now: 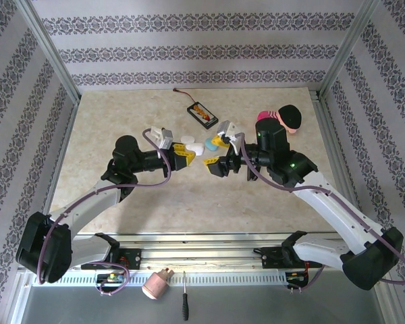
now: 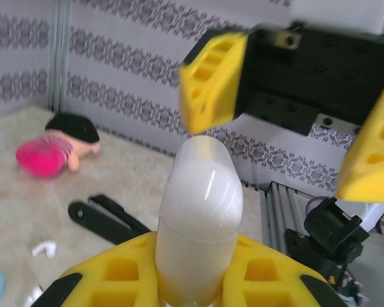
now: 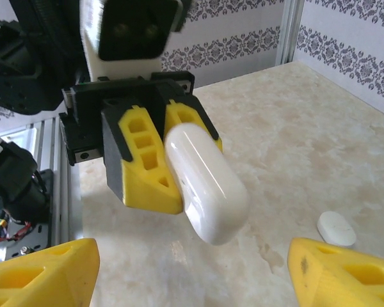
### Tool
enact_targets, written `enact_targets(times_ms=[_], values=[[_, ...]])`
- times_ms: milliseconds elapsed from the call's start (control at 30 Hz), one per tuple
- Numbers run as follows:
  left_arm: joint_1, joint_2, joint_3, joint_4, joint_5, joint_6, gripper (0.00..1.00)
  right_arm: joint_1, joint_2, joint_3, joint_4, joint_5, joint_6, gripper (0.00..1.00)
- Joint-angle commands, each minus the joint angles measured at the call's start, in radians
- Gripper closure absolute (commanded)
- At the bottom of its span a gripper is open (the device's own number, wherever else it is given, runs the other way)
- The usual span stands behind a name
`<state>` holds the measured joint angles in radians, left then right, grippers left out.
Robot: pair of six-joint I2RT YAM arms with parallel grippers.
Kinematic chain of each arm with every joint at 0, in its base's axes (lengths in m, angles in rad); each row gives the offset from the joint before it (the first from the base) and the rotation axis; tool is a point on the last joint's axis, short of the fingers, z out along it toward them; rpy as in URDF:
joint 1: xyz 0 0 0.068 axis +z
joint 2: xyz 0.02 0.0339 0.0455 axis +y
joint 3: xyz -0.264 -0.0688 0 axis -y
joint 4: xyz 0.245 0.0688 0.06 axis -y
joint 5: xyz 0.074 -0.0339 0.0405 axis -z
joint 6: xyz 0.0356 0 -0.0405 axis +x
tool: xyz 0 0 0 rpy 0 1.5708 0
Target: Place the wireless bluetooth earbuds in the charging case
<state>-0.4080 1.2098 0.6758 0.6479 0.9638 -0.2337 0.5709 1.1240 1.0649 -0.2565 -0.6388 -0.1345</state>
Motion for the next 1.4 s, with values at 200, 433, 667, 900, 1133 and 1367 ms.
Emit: enact_targets(times_ms=[200,433,667,900,1133,1367], values=[[-0.054,0.010,-0.006,0.147,0.075,0.122,1.00,-0.047,0.050,0.028,0.105,-0.054,0.158,0.24],[-0.068,-0.005,-0.036,0.108,0.090,0.246,1.00,-0.104,0.078,0.029,0.190,-0.101,0.285,0.27],[-0.071,-0.002,-0.078,0.110,0.029,0.363,1.00,-0.124,0.092,0.046,0.214,-0.120,0.331,0.25],[-0.071,0.022,-0.174,0.209,-0.183,0.456,1.00,-0.176,0.038,0.001,0.270,-0.108,0.461,0.11],[-0.070,0.068,-0.266,0.372,-0.250,0.471,1.00,-0.295,0.071,-0.071,0.187,0.107,0.615,0.16],[-0.069,0.114,-0.334,0.503,-0.276,0.453,1.00,-0.338,0.252,-0.024,-0.021,0.182,0.659,0.23]])
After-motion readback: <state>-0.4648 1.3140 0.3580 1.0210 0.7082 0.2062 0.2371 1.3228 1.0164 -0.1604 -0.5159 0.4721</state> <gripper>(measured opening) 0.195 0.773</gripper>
